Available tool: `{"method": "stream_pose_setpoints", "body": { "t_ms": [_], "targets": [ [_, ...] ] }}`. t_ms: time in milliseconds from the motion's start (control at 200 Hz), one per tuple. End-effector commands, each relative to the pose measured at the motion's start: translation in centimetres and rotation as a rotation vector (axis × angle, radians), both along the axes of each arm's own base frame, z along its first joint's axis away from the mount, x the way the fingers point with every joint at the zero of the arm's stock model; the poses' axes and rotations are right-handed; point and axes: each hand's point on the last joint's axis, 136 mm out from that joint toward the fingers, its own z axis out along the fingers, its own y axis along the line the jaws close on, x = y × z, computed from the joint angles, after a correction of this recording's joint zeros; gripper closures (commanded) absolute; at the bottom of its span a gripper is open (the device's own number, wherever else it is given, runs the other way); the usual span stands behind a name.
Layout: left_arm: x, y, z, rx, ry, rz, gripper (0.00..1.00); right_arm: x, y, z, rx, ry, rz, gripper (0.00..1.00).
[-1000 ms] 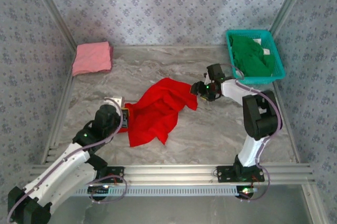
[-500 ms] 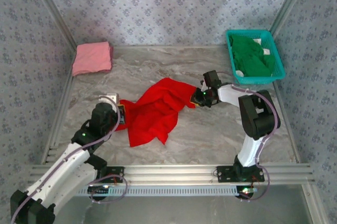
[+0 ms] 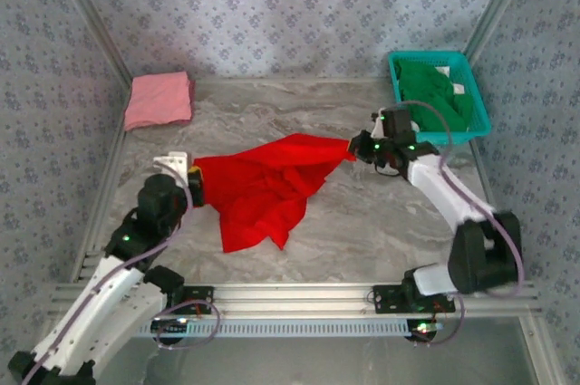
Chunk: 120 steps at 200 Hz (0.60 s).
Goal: Fold and stack the t-shirts
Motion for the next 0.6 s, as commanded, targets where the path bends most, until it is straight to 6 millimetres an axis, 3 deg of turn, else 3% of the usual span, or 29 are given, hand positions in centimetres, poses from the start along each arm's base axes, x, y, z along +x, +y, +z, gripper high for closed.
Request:
{"method": "stream_pose_setpoints", "body": {
  "t_ms": [0, 110, 150, 300, 480, 595],
  "targets": [
    [-1.6, 0.3, 4.6, 0.093, -0.09, -0.056, 1.0, -2.7, -1.5, 5.8, -0.048, -0.148, -0.003, 1.0],
    [-2.8, -0.8, 8.3, 0.107, -0.147, -0.152, 1.0, -5.4, -1.6, 10.8, -0.025, -0.268, 0.02, 1.0],
    [-3.3, -1.1, 9.8, 0.11, -0.173, -0.182, 1.0, -6.6, -1.8, 13.8, -0.016, -0.336, 0.025, 1.0],
    [-5.6, -1.0, 15.0, 0.139, -0.265, -0.24, 1.0, -9.9, -2.9, 18.9, -0.01, -0.457, 0.004, 1.0],
    [-7.8, -0.6, 19.2, 0.141, -0.321, -0.27, 1.0, -13.6, -4.0, 22.3, 0.002, -0.529, -0.019, 1.0],
    [-8.6, -0.4, 20.4, 0.131, -0.282, -0.287, 1.0, -14.8, -5.1, 23.5, 0.0, -0.544, -0.067, 1.0]
  ]
}}
